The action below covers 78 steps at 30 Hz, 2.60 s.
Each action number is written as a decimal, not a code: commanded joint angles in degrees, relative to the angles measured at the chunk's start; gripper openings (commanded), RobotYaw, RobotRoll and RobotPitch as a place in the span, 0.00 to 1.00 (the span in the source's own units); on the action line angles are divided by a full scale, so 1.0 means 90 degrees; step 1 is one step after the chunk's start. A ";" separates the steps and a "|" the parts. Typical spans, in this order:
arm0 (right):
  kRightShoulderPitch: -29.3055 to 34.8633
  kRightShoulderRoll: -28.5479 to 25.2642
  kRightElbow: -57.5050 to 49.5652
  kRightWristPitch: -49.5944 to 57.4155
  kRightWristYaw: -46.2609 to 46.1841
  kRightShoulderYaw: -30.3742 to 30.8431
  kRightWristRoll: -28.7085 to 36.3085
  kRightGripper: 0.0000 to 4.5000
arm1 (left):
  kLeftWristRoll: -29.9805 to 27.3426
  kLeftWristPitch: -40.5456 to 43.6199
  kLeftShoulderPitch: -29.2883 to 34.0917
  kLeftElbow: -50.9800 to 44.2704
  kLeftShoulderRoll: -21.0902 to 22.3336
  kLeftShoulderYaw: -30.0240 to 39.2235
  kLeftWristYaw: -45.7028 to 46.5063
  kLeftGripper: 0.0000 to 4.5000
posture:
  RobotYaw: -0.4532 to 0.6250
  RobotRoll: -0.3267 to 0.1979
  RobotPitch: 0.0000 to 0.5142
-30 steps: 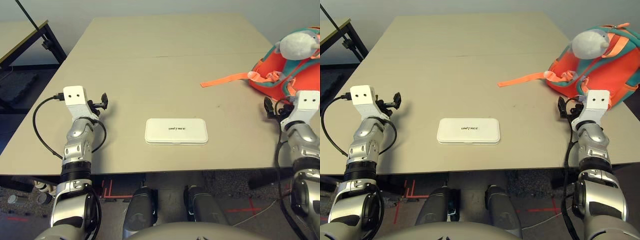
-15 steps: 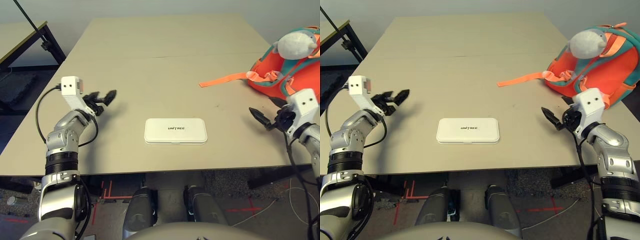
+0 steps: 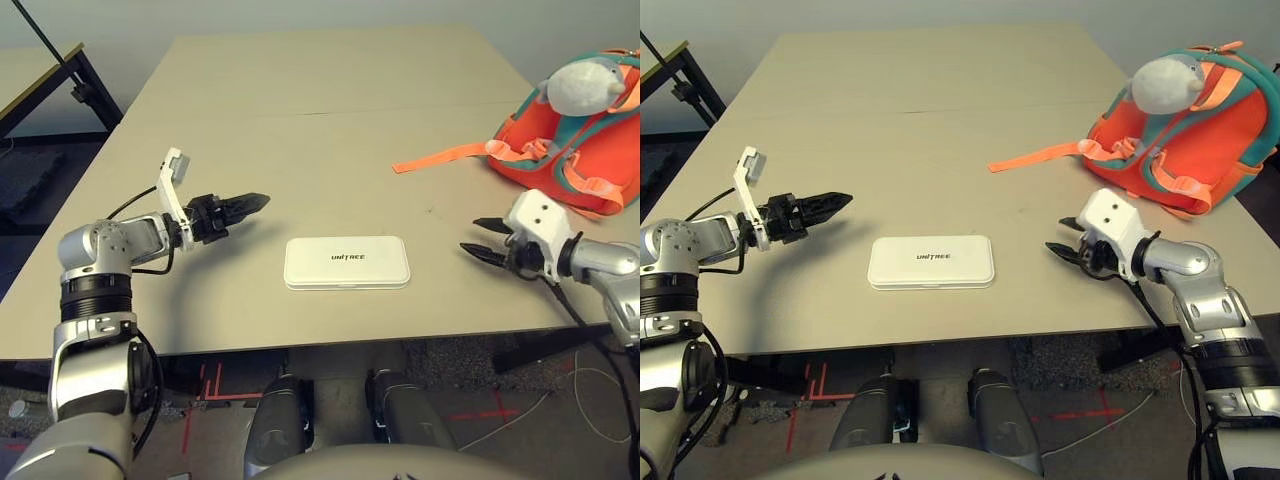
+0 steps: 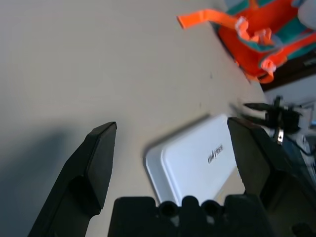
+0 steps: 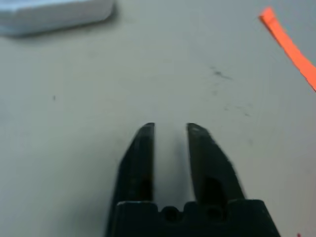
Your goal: Put the pencil case into the backpack and zip it.
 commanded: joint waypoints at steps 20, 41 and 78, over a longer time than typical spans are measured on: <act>-0.1097 0.0530 0.1067 -0.1056 0.0435 0.0870 -0.0747 0.01 | 0.0134 0.1600 -0.0965 0.1543 -0.0180 -0.1408 -0.1160 1.00 | 0.29 0.62 0.09; -0.0929 0.0410 0.0870 -0.0974 0.0684 0.0893 -0.0650 0.01 | 0.0771 0.1304 -0.0849 0.2308 0.0066 -0.2458 -0.1951 1.00 | 0.27 0.62 0.11; -0.1382 0.1323 0.0684 -0.0846 0.1181 0.1616 -0.0878 0.01 | 0.0970 0.1306 -0.1067 0.2520 -0.0131 -0.2413 -0.2322 1.00 | 0.29 0.62 0.11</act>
